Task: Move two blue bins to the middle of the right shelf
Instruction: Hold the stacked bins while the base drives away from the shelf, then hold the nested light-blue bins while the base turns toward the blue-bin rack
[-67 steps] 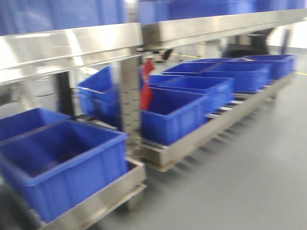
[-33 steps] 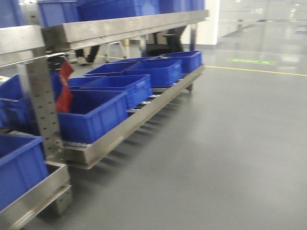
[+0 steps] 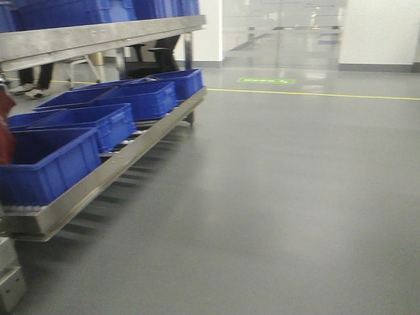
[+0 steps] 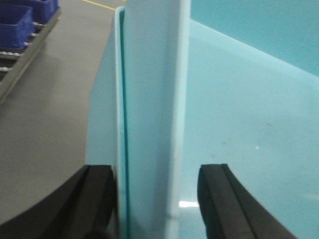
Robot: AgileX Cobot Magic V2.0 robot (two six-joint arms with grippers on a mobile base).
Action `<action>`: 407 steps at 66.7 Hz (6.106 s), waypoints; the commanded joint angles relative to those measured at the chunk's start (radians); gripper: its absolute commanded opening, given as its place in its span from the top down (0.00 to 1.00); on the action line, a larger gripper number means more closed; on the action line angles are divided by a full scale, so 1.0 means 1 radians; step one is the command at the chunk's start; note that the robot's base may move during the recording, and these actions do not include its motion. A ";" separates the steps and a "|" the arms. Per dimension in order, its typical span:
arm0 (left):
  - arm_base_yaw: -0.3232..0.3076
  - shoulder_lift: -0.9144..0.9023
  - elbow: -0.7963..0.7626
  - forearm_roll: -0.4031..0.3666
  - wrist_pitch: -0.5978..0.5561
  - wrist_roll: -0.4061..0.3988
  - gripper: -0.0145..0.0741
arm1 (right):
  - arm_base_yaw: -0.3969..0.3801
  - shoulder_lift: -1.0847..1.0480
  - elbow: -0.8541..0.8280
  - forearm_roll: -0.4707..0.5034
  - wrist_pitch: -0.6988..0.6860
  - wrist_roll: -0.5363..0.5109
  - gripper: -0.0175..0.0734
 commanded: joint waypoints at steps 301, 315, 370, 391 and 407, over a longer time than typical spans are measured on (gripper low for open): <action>-0.004 -0.012 -0.014 -0.025 -0.073 0.027 0.96 | 0.006 -0.020 -0.016 0.058 -0.067 -0.053 0.98; -0.004 -0.012 -0.014 -0.025 -0.073 0.027 0.96 | 0.006 -0.020 -0.016 0.058 -0.067 -0.053 0.98; -0.004 -0.012 -0.014 -0.025 -0.073 0.027 0.96 | 0.006 -0.020 -0.016 0.058 -0.067 -0.053 0.98; -0.004 -0.012 -0.014 -0.025 -0.073 0.027 0.96 | 0.006 -0.020 -0.016 0.058 -0.067 -0.053 0.98; -0.004 -0.012 -0.014 -0.025 -0.073 0.027 0.96 | 0.006 -0.020 -0.016 0.058 -0.067 -0.053 0.98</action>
